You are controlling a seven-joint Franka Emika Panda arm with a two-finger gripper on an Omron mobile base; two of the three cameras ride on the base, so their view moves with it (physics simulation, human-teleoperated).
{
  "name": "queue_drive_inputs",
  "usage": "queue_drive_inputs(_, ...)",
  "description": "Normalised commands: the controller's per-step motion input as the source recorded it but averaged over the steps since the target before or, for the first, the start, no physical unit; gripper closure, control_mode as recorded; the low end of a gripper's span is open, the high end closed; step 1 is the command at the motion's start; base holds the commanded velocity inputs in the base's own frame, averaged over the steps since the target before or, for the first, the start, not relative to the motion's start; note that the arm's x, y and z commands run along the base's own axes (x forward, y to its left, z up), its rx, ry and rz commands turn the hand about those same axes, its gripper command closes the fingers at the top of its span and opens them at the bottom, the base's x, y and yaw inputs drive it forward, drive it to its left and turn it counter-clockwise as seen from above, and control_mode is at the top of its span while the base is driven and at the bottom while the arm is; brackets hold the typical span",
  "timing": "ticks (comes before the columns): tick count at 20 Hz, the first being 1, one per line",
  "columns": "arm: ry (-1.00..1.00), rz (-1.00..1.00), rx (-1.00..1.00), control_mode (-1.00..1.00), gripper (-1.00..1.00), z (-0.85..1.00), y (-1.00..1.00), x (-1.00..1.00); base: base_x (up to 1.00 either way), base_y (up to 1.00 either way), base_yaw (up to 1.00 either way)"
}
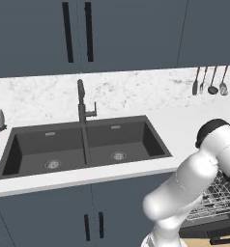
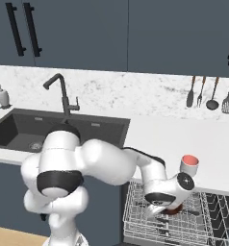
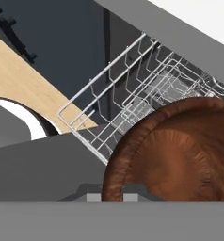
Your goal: Pick up the cup and bowl from the counter, place them in the dishwasher, and close the dishwasher door.
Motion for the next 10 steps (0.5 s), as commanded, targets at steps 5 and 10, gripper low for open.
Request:
queue_drive_inputs(5, 0.01, -0.01, 0.01, -1.0, 1.0, -0.04, 0.0, 0.1, 0.0, 0.0, 0.0)
queue_drive_inputs(10, 0.0, -0.02, 0.06, -1.0, 1.0, -0.14, 0.0, 0.0, 0.0, 0.0, 0.0)
